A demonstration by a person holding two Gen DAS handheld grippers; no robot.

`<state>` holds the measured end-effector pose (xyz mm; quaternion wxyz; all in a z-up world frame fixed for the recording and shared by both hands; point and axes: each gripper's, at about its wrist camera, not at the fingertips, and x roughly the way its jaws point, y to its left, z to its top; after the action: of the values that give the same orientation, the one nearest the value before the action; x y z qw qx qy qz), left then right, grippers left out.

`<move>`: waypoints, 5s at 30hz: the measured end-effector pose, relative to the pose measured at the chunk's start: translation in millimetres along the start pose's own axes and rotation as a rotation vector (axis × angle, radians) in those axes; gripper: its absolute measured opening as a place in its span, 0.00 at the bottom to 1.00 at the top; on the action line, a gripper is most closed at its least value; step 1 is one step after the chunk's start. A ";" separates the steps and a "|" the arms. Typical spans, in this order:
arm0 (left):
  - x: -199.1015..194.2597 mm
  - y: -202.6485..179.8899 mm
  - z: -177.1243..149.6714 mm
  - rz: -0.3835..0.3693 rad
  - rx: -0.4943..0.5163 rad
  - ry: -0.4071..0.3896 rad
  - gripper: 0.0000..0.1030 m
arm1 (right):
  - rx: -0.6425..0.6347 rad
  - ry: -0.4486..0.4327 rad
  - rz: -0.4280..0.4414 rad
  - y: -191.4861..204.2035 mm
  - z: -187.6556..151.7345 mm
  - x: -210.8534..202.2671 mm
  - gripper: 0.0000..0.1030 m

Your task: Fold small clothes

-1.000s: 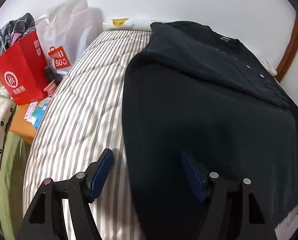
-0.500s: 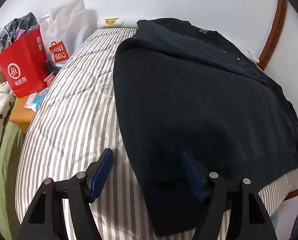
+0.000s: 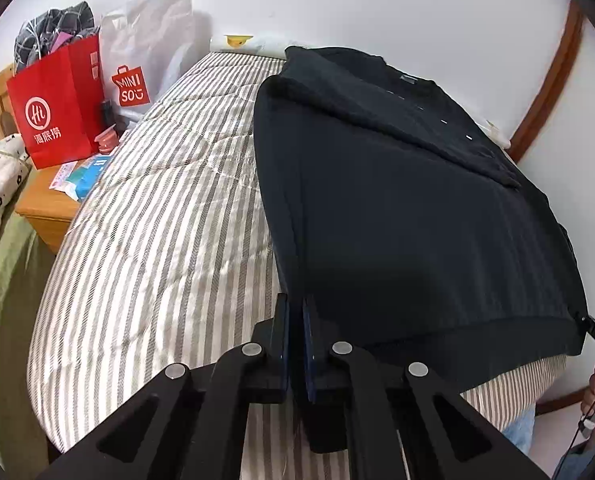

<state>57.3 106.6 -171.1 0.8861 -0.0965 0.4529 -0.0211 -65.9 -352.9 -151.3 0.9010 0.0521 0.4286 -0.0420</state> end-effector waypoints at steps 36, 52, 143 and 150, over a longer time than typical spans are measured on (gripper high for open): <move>33.5 -28.9 61.5 0.095 -0.003 -0.023 0.41 | 0.078 -0.070 -0.246 -112.3 109.2 36.5 0.53; 87.2 -30.8 104.2 0.176 -0.024 -0.011 0.55 | 0.079 -0.002 -0.343 -162.5 180.9 157.1 0.59; 53.1 28.5 82.5 0.130 -0.080 -0.088 0.82 | -0.476 -0.231 0.091 319.6 242.8 118.6 0.11; 58.8 12.8 88.2 0.098 -0.038 -0.074 0.82 | -0.385 -0.120 0.138 278.8 220.1 145.6 0.67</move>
<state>162.4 125.3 -170.2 0.9002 -0.0918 0.4242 0.0348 228.3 -109.7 -110.2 0.9190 -0.0942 0.3697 0.0993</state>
